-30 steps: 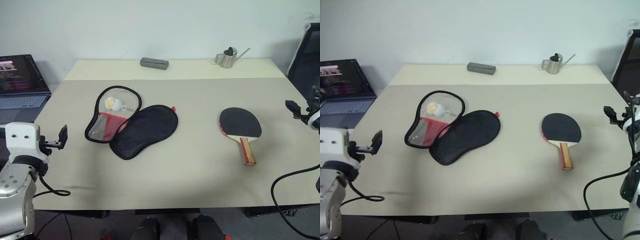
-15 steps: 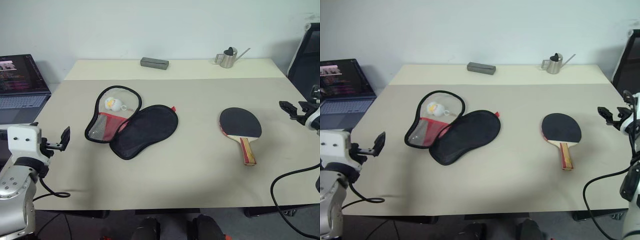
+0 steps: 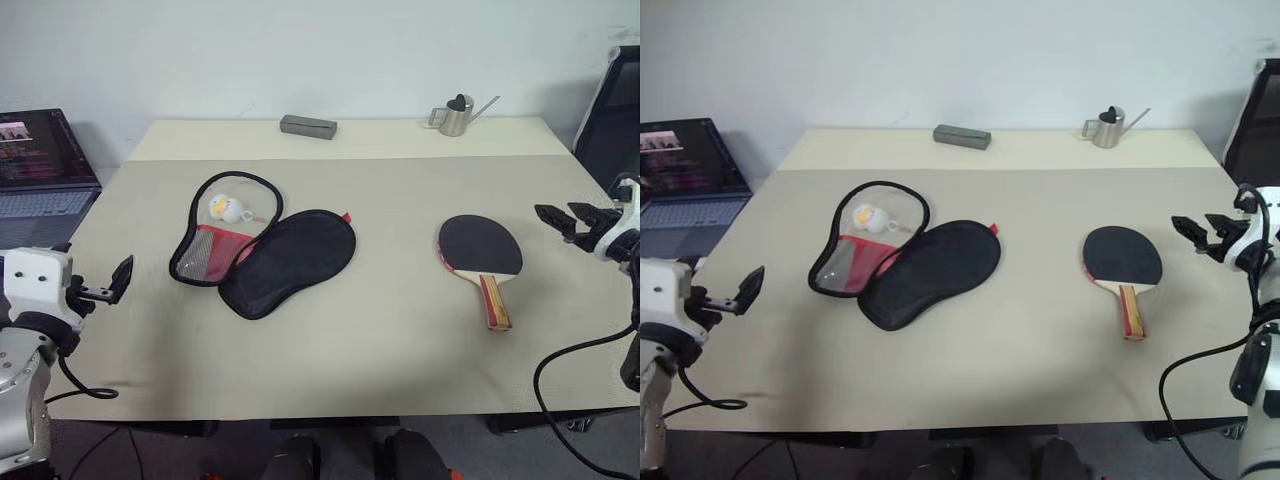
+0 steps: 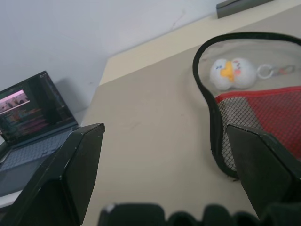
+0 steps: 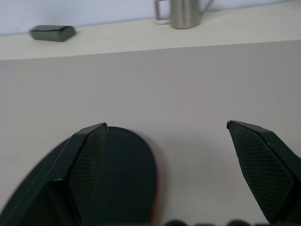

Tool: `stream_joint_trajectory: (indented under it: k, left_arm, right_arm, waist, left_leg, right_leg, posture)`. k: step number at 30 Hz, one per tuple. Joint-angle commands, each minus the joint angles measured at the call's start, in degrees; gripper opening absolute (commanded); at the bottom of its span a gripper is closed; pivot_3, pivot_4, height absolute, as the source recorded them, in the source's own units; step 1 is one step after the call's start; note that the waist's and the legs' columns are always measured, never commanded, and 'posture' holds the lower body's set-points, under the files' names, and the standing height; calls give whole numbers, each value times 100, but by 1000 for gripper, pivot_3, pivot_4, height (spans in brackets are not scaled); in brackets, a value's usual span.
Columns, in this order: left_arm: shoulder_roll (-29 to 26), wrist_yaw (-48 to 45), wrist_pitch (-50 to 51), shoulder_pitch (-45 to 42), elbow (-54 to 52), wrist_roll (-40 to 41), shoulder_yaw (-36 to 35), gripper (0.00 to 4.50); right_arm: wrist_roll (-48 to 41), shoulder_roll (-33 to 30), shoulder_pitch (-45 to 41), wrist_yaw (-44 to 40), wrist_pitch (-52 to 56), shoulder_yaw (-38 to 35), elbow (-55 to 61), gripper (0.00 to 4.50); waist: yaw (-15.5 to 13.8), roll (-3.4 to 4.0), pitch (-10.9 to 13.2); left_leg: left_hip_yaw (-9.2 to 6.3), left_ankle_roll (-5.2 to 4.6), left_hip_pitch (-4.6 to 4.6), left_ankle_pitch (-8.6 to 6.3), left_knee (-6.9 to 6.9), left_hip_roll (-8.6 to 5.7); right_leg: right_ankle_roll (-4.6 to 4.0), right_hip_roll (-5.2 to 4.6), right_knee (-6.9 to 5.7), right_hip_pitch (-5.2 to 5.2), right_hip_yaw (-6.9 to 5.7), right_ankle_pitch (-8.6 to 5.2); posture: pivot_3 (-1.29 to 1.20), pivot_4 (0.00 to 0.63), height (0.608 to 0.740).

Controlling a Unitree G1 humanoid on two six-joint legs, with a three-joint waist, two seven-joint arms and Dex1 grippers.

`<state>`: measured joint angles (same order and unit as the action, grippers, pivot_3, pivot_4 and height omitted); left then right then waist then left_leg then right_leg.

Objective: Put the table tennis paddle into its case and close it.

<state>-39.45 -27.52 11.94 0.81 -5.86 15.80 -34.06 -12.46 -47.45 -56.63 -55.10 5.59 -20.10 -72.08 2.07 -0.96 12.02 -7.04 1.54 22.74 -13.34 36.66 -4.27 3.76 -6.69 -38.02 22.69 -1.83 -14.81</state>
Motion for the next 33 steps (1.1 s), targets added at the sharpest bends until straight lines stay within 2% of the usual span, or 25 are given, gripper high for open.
stream_joint_trajectory:
  k: [1,5,12,15,18,22,30,33]
  left_arm:
    - [-210,-484,164,-26,-321,437,-6,4500]
    - [-436,-1041,439,-31,-364,790,25,4500]
    - [-750,-1621,578,-406,-127,1065,175,4500]
    - [-844,-1861,711,-582,-142,1147,438,4500]
    - [-924,-2130,907,-781,-58,1324,581,4500]
    - [-1074,-2529,1108,-989,165,1455,749,4500]
    - [-1436,-3389,1220,-1169,451,1501,985,4500]
    - [-1547,-3615,1185,-1231,566,1462,1080,4500]
  right_arm:
    - [-271,59,28,-524,136,-77,506,4463]
    - [-597,315,176,-845,536,-125,1149,4463]
    - [-1206,634,702,-1119,1894,94,3246,4463]
    - [-1434,785,1207,-1416,2566,631,4645,4463]
    - [-1535,1051,1526,-1283,2972,1076,5569,4463]
    - [-1562,1601,1506,-689,3348,1336,5930,4463]
    - [-1373,2549,1171,441,3929,1827,5919,4463]
    - [-1038,2776,1000,852,3741,2079,5786,4463]
  waist:
    - [-4,0,0]
    - [-9,0,0]
    - [-21,1,0]
    - [-22,1,-1]
    - [-5,0,-1]
    - [0,0,-1]
    - [-9,-2,-2]
    - [-9,-2,-2]
  left_leg:
    - [-1,0,1,0,0,0]
    - [-4,0,1,0,1,0]
    - [-19,0,4,0,4,0]
    - [-37,0,5,0,3,-1]
    - [-49,0,4,0,3,3]
    - [-51,0,6,0,5,0]
    - [-51,3,17,2,4,0]
    - [-49,6,18,3,1,0]
  right_leg:
    - [0,0,0,0,-1,0]
    - [0,0,0,0,-3,0]
    - [0,0,-3,2,-8,0]
    - [0,-1,-2,3,-9,0]
    - [0,3,-8,4,-15,0]
    - [-4,3,-12,13,-10,5]
    - [-8,6,-16,36,-5,8]
    - [-10,7,-24,48,1,10]
  posture:
    - [0,150,740]
    - [0,150,740]
    - [0,150,740]
    - [0,150,740]
    - [0,150,740]
    - [0,150,740]
    - [0,150,740]
    - [0,150,740]
